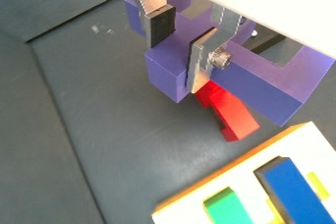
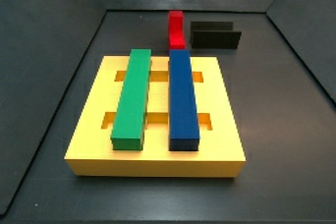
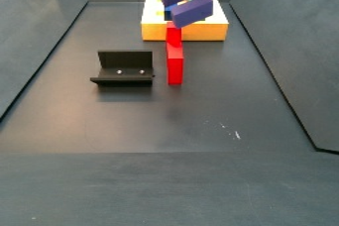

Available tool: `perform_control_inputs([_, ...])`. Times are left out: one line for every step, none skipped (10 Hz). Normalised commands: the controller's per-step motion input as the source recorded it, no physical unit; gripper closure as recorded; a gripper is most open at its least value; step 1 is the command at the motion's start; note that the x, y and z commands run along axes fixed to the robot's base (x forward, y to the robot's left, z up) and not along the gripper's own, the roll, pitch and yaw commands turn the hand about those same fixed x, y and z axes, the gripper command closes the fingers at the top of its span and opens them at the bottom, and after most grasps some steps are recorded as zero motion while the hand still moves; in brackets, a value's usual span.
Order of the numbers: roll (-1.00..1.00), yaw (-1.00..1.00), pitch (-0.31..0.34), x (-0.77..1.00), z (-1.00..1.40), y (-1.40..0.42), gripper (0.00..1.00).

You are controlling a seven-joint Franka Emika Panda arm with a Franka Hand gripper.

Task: Pick up the purple object. Move up. Place the purple object on the fixture. Regrasp the purple object. Move to above the board. Insert the purple object.
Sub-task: Place the purple object on the fixture.

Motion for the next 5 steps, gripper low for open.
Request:
perform_control_inputs([-0.25,0.39,0.589,0.55,0.2,-0.17,1.0])
perform_control_inputs([-0.1,0.38,0.397,0.72,0.15,-0.17,1.0])
perform_control_inputs([0.0,0.26,0.471,0.88,0.0,-0.03,1.0])
perform_control_inputs([0.0,0.23,0.486,0.91,0.0,0.0,1.0])
perform_control_inputs([-0.02,0.28,0.643,0.74,0.21,-0.01,1.0])
